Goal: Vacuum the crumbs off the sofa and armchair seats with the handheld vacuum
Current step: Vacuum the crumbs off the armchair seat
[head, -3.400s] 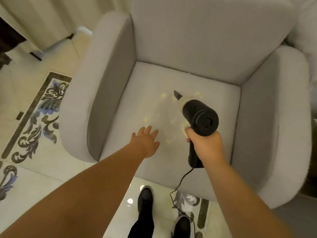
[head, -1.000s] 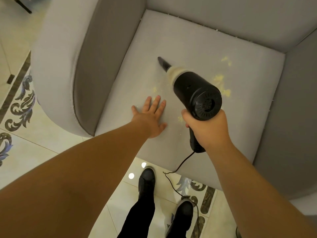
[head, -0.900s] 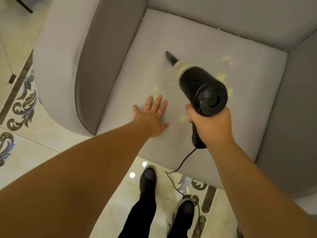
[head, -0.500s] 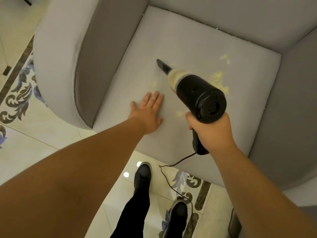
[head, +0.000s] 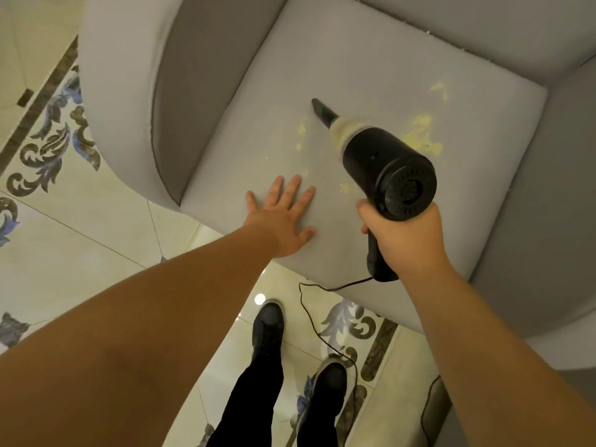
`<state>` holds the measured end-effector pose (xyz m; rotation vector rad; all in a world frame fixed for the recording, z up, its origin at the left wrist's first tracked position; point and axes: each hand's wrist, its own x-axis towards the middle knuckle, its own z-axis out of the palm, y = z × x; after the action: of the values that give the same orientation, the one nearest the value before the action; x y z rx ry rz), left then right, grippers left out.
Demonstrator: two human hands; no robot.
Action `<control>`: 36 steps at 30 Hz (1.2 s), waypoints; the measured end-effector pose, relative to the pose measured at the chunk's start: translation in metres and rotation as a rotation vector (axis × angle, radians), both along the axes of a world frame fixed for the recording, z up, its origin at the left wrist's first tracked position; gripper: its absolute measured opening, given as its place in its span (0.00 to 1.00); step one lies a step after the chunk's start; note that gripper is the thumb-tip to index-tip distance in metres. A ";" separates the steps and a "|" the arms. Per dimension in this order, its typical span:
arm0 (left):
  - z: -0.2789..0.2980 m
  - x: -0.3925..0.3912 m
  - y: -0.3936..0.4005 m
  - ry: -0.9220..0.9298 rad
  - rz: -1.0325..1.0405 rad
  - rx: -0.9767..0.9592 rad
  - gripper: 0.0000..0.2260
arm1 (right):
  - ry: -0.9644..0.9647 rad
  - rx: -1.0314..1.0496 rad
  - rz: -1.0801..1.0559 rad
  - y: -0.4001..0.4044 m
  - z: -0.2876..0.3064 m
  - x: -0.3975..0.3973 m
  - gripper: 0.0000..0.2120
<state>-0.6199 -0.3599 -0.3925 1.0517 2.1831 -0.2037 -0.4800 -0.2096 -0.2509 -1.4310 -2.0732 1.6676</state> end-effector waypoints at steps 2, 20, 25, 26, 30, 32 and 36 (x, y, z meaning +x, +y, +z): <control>0.001 -0.001 0.000 -0.014 -0.009 -0.006 0.37 | 0.012 0.014 -0.012 -0.001 0.000 -0.002 0.09; 0.004 -0.004 -0.004 -0.007 -0.044 -0.022 0.40 | 0.062 0.042 -0.121 -0.019 -0.009 -0.020 0.06; 0.007 -0.003 -0.003 0.004 -0.024 -0.008 0.38 | 0.020 -0.029 -0.180 -0.021 -0.009 0.013 0.07; 0.009 -0.003 -0.004 0.001 -0.015 0.005 0.38 | 0.015 -0.038 -0.155 -0.022 -0.009 0.015 0.08; 0.013 -0.001 -0.015 0.030 0.028 0.038 0.38 | 0.018 -0.070 -0.049 -0.026 -0.006 0.021 0.09; 0.014 0.004 -0.021 0.040 0.042 0.007 0.38 | 0.027 -0.034 -0.052 -0.027 -0.003 0.026 0.10; 0.011 0.016 -0.020 0.009 0.044 -0.061 0.37 | 0.025 0.007 -0.178 -0.029 -0.004 0.038 0.11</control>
<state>-0.6039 -0.3798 -0.3818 0.9697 2.1919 -0.2538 -0.4419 -0.2389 -0.2552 -1.5339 -1.8755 1.5990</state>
